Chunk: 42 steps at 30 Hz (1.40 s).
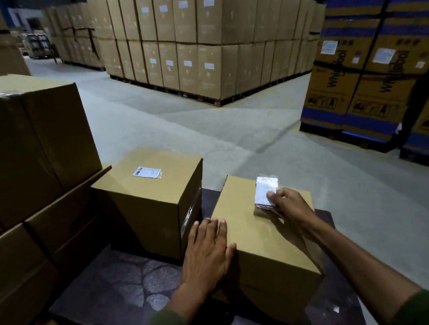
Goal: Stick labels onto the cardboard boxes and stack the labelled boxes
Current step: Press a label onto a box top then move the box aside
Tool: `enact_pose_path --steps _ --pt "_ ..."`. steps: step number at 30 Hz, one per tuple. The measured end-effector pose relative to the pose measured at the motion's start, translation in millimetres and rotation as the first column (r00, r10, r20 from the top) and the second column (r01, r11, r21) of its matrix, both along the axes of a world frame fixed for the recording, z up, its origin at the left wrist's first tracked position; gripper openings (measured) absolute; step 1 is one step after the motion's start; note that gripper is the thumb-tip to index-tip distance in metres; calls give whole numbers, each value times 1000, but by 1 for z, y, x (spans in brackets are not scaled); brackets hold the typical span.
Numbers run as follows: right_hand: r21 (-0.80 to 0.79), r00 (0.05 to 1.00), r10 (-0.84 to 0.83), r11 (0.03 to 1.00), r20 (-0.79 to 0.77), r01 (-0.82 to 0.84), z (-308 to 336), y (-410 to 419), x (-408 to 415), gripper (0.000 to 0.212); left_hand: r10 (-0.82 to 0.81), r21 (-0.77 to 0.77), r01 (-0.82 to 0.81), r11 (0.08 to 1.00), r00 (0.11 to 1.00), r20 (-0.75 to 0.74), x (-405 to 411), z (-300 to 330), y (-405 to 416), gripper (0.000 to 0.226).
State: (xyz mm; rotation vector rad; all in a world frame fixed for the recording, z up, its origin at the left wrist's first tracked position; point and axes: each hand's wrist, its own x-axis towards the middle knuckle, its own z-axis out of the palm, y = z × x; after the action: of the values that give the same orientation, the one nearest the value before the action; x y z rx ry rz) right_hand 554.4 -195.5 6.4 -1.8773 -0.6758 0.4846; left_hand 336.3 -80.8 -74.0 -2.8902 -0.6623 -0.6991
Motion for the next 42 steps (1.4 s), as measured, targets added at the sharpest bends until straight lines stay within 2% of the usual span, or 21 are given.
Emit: enact_pose_path --steps 6,10,15,19,22,27,34,38,42 --pt "-64 996 8 998 86 -3 -15 15 0 46 -27 -30 27 999 1000 -3 -5 -1 4 57" --pt "-87 987 81 994 140 -70 -7 20 -20 28 -36 -59 34 998 999 -28 -9 2 3 60" --pt "-153 962 194 974 190 -166 1 -6 -36 24 -36 -45 34 998 998 -58 -13 5 3 61" --pt "-128 962 130 987 238 -102 -7 -33 -16 28 -47 -58 45 997 998 -33 -12 4 2 58" --pt "-134 976 58 991 211 -30 -6 -17 -5 26 -40 -66 37 997 998 -38 -11 4 2 58" --pt "-139 961 190 977 201 -164 3 23 -23 23 -12 -41 9 999 998 -65 -13 8 2 58" --pt "-128 943 255 964 213 -232 -7 -30 -29 30 -10 -35 7 999 998 -63 -12 9 -1 59" --pt "-109 960 156 985 232 -134 -3 -29 -8 23 -8 -48 6 999 999 -45 -12 9 -1 59" --pt "-96 963 179 982 203 -162 3 5 -12 19 5 -49 -8 999 998 -56 -13 11 -2 59"
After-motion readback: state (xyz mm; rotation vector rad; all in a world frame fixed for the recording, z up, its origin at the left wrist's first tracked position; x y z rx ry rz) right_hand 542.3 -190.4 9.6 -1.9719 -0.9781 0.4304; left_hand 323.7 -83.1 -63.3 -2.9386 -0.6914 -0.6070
